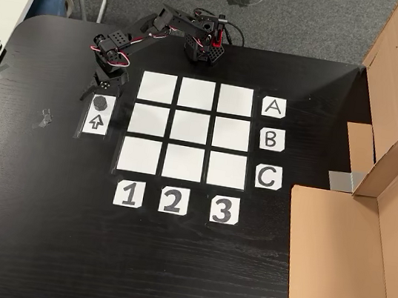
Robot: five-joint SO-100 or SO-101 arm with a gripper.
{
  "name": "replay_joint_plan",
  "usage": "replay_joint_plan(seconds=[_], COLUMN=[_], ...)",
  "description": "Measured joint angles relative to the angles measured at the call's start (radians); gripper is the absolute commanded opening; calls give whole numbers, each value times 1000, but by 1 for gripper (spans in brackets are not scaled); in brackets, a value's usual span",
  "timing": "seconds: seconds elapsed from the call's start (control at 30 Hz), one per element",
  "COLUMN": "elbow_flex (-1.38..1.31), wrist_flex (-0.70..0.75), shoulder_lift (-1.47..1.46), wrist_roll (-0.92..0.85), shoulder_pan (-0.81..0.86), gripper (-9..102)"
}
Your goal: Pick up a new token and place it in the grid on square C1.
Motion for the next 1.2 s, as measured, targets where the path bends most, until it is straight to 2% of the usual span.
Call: replay_joint_plan(seconds=[0.57,0.8,1.2], elbow_flex=[-14,-14,-14], wrist_flex=[26,26,21], shoulder_lift=[-48,-51,-54], wrist_roll=[0,35,64], shoulder_pan=[0,12,23], gripper=[56,36,35])
